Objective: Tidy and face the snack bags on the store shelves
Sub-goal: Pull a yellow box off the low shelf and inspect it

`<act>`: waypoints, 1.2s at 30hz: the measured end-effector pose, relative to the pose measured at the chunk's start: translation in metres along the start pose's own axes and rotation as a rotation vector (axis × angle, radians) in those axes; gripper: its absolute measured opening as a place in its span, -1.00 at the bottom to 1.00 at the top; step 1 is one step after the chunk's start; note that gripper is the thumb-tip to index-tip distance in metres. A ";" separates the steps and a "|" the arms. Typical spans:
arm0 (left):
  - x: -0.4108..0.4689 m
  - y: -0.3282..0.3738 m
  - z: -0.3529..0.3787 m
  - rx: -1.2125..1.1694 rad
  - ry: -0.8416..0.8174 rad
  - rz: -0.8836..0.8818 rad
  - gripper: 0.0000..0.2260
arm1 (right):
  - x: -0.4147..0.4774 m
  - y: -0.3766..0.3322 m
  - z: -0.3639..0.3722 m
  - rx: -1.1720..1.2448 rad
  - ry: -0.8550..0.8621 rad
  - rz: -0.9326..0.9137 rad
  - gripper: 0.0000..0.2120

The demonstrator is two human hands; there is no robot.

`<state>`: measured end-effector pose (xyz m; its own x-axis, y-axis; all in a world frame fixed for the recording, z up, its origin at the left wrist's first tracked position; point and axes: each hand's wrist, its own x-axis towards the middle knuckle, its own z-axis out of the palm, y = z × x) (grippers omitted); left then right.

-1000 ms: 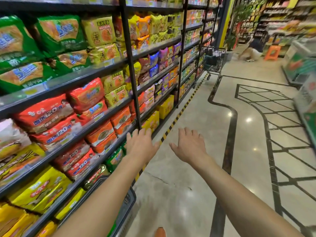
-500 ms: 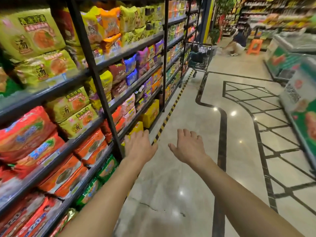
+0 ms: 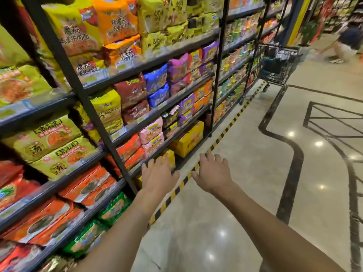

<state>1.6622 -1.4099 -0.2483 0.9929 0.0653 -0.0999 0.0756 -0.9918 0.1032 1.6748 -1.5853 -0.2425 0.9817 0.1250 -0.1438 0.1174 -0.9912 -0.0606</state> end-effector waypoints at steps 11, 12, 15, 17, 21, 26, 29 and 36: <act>0.144 0.009 0.040 -0.013 -0.042 -0.190 -0.37 | 0.179 0.022 0.011 -0.062 -0.070 -0.202 -0.33; 0.160 0.004 0.046 -0.022 -0.046 -0.214 -0.35 | 0.197 0.018 0.015 -0.061 -0.080 -0.219 -0.34; 0.208 -0.011 0.066 -0.063 -0.071 -0.271 -0.39 | 0.252 0.006 0.031 -0.097 -0.107 -0.265 -0.31; 0.236 -0.019 0.077 -0.086 -0.102 -0.303 -0.42 | 0.285 -0.001 0.041 -0.127 -0.130 -0.283 -0.30; 0.274 -0.032 0.095 -0.118 -0.134 -0.377 -0.47 | 0.340 -0.012 0.066 -0.156 -0.180 -0.336 -0.29; 0.311 -0.051 0.135 -0.156 -0.225 -0.455 -0.47 | 0.395 -0.027 0.104 -0.199 -0.241 -0.428 -0.25; 0.328 -0.059 0.170 -0.176 -0.255 -0.511 -0.45 | 0.426 -0.036 0.137 -0.206 -0.262 -0.475 -0.25; 0.368 -0.079 0.279 -0.216 -0.262 -0.626 -0.43 | 0.497 -0.046 0.250 -0.236 -0.293 -0.589 -0.26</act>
<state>1.9955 -1.3380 -0.5697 0.7041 0.5603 -0.4362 0.6682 -0.7306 0.1402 2.1192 -1.4665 -0.5584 0.6674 0.6180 -0.4156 0.6798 -0.7334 0.0009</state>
